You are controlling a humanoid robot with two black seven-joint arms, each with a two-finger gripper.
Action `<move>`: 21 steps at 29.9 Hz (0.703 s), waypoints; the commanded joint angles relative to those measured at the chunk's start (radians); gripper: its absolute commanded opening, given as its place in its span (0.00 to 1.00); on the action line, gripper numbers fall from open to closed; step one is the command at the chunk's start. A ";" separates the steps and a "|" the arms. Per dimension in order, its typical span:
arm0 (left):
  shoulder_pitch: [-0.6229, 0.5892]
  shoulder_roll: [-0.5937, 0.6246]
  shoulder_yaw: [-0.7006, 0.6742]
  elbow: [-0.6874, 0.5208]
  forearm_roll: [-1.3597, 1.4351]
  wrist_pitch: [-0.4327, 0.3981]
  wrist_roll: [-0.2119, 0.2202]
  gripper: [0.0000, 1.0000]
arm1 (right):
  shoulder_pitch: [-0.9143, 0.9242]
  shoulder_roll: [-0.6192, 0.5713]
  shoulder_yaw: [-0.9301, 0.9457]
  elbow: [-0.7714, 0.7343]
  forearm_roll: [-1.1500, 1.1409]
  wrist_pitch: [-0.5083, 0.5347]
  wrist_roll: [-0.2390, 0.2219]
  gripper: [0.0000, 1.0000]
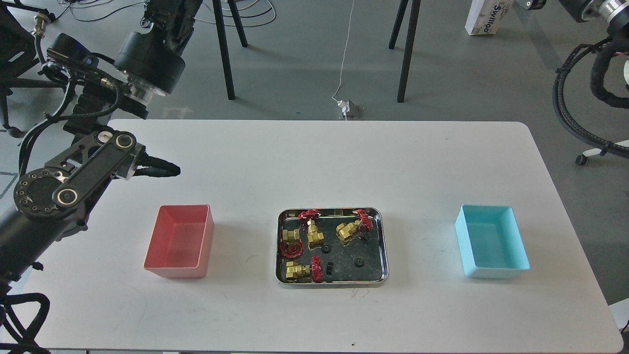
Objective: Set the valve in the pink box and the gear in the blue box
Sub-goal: 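Raise the left arm and swing the left gripper toward the tray, then lower the open left gripper over a brass valve on the tray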
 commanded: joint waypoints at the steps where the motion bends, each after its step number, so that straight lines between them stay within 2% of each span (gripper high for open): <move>1: 0.003 -0.003 -0.002 0.012 -0.007 -0.003 -0.006 1.00 | 0.000 0.007 0.002 -0.002 0.000 0.000 0.000 1.00; 6: 0.006 -0.004 -0.009 0.012 -0.145 -0.005 -0.001 1.00 | 0.001 0.010 0.002 -0.002 0.000 0.000 0.000 1.00; 12: 0.007 -0.022 -0.008 0.002 -0.167 0.055 -0.034 1.00 | 0.001 0.008 0.009 -0.002 0.000 0.000 0.000 1.00; 16: 0.015 -0.003 0.016 0.006 -0.155 0.046 -0.034 1.00 | 0.003 0.008 0.012 0.000 0.005 -0.003 -0.034 1.00; 18: 0.021 0.023 0.088 -0.001 -0.092 0.046 -0.034 0.99 | 0.018 0.008 0.012 -0.002 0.003 -0.003 -0.031 1.00; 21: 0.012 0.080 0.187 -0.032 0.144 0.054 -0.034 0.98 | 0.055 0.008 -0.003 -0.008 0.000 -0.012 -0.034 1.00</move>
